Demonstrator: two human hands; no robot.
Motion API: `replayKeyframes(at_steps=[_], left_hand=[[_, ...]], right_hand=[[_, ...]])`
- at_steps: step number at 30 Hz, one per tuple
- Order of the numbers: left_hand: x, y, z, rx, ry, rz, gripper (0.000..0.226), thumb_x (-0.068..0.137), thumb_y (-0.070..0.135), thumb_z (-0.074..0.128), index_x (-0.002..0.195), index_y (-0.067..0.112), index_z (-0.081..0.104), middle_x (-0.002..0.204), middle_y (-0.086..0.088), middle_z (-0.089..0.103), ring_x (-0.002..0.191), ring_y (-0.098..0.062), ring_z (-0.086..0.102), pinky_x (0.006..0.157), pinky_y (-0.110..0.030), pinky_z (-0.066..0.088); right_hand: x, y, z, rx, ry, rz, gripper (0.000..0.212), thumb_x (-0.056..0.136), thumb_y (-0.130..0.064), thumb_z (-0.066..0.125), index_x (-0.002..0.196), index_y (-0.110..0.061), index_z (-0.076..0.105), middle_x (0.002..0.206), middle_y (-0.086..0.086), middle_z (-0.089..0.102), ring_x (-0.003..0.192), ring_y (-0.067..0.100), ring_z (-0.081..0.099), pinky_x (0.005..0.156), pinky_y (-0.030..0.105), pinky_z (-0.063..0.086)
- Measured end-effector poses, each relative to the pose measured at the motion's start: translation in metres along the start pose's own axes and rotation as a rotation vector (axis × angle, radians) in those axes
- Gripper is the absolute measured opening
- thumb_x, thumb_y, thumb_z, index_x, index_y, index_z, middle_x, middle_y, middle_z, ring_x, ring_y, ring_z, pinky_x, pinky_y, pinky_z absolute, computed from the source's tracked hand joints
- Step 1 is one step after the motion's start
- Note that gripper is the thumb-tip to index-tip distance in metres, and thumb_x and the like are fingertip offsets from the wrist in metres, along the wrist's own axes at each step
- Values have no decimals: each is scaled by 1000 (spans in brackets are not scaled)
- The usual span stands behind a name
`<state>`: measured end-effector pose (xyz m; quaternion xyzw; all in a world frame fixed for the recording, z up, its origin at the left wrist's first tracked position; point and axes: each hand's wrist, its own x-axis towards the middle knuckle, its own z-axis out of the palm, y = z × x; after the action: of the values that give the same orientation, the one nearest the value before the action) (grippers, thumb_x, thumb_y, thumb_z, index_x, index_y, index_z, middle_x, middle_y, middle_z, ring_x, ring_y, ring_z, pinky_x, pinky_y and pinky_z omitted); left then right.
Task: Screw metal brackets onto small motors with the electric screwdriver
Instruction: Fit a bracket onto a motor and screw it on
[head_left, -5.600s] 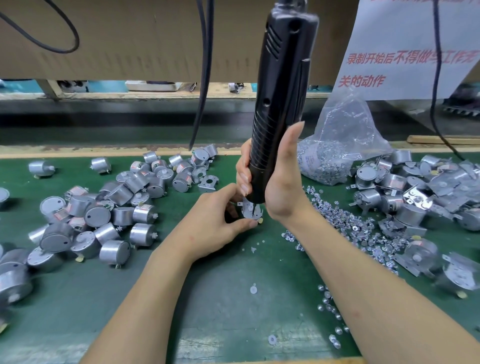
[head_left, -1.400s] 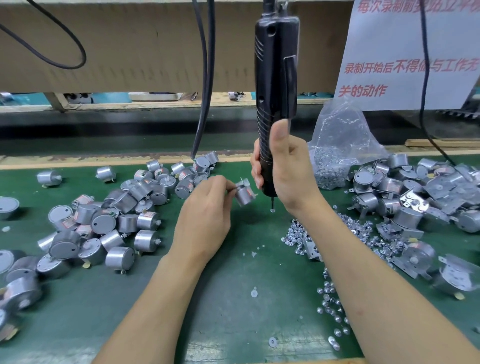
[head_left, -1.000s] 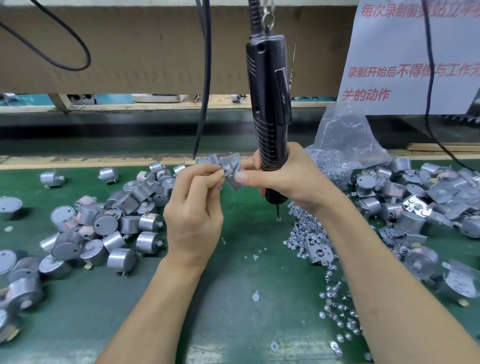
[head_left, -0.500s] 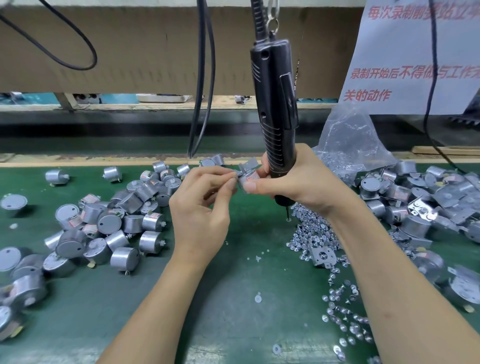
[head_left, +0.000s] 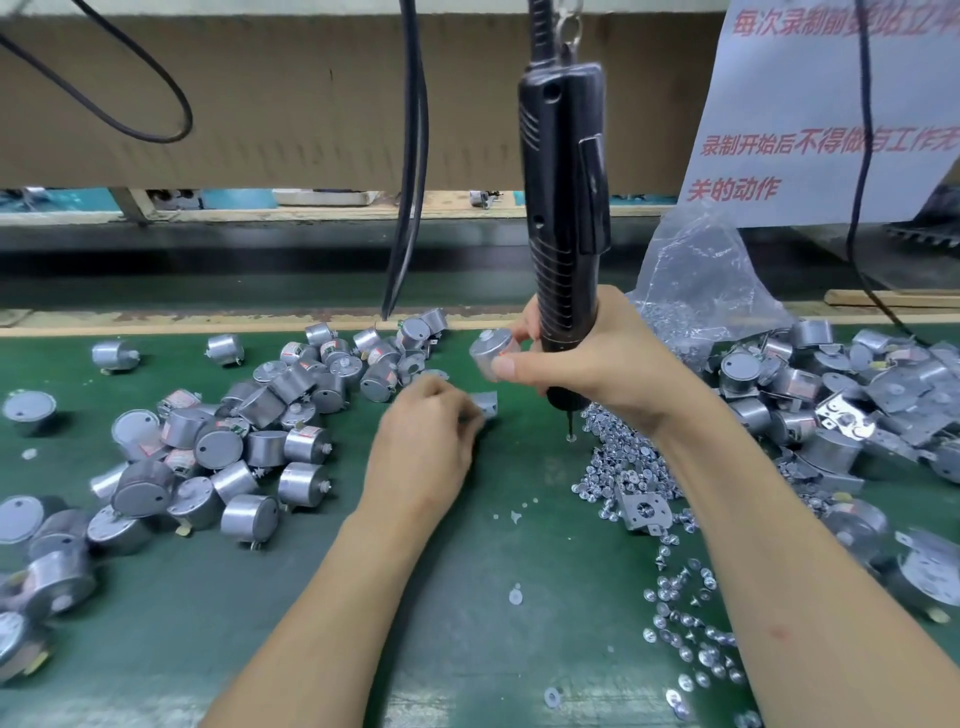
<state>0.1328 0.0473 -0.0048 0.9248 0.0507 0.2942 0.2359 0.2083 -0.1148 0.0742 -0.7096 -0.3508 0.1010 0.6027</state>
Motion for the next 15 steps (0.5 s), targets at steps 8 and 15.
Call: replayKeyframes(at_steps=[8, 15], left_hand=[[2, 1, -8, -152, 73, -53, 10, 87, 31, 68, 95, 25, 71, 94, 11, 63, 82, -8, 55, 80, -26, 45], [2, 17, -17, -702, -40, 0, 33, 85, 35, 71, 117, 35, 63, 91, 12, 69, 82, -17, 65, 65, -32, 50]], right_hand=[[3, 5, -4, -38, 40, 1, 30, 69, -24, 92, 62, -31, 63, 57, -8, 62, 91, 45, 67, 78, 53, 55], [5, 9, -3, -26, -50, -86, 32, 70, -15, 90, 61, -37, 69, 60, -16, 65, 84, 14, 65, 74, 26, 51]])
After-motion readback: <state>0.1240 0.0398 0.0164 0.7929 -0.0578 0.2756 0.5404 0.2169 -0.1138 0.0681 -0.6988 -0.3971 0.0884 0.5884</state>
